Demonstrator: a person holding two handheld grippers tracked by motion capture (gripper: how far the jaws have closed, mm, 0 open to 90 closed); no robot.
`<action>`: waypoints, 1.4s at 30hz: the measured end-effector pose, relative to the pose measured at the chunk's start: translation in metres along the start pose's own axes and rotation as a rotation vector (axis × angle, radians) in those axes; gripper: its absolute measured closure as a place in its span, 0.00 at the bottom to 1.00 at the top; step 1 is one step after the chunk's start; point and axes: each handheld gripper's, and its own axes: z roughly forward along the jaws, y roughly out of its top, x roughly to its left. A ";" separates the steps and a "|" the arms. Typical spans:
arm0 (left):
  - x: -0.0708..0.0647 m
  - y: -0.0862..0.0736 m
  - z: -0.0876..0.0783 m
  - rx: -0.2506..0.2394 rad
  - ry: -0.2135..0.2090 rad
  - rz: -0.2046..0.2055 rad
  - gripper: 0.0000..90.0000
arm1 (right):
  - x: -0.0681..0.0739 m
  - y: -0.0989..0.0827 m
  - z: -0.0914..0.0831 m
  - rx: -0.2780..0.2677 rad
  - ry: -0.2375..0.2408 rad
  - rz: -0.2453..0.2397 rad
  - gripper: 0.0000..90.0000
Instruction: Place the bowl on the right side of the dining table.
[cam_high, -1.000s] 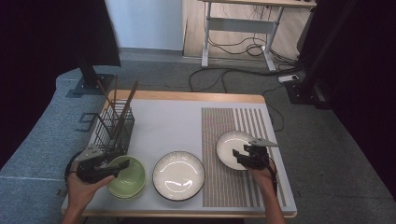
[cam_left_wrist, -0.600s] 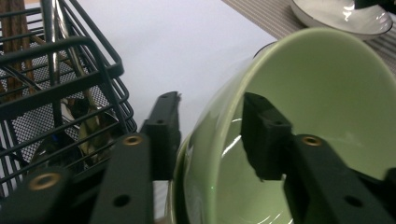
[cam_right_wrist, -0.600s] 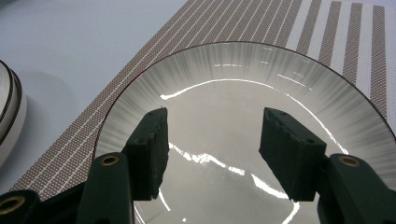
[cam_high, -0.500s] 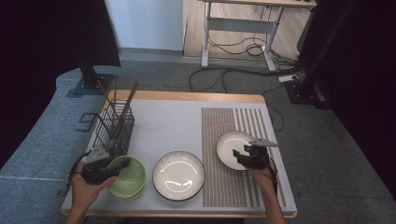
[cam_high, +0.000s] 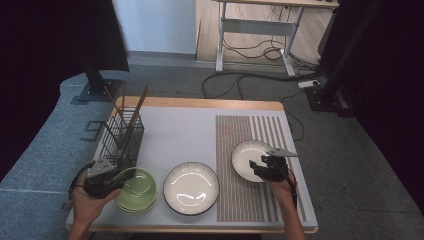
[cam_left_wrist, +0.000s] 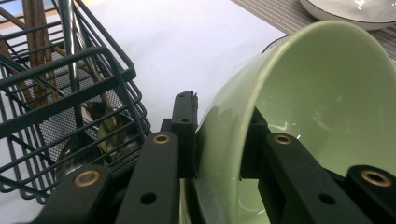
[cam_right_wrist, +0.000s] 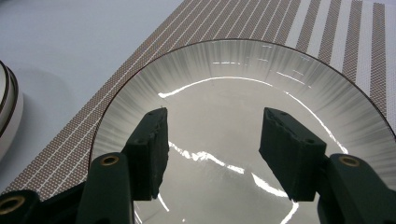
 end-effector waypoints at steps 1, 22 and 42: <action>0.000 0.000 0.000 -0.002 0.000 0.001 0.83 | 0.000 0.000 0.000 0.001 0.001 -0.003 0.47; -0.003 0.002 -0.005 0.028 -0.011 0.055 0.92 | -0.003 0.000 -0.001 0.002 -0.004 0.005 0.47; 0.002 0.003 -0.013 -0.081 -0.049 -0.024 0.91 | 0.000 0.000 0.000 -0.003 0.000 0.003 0.47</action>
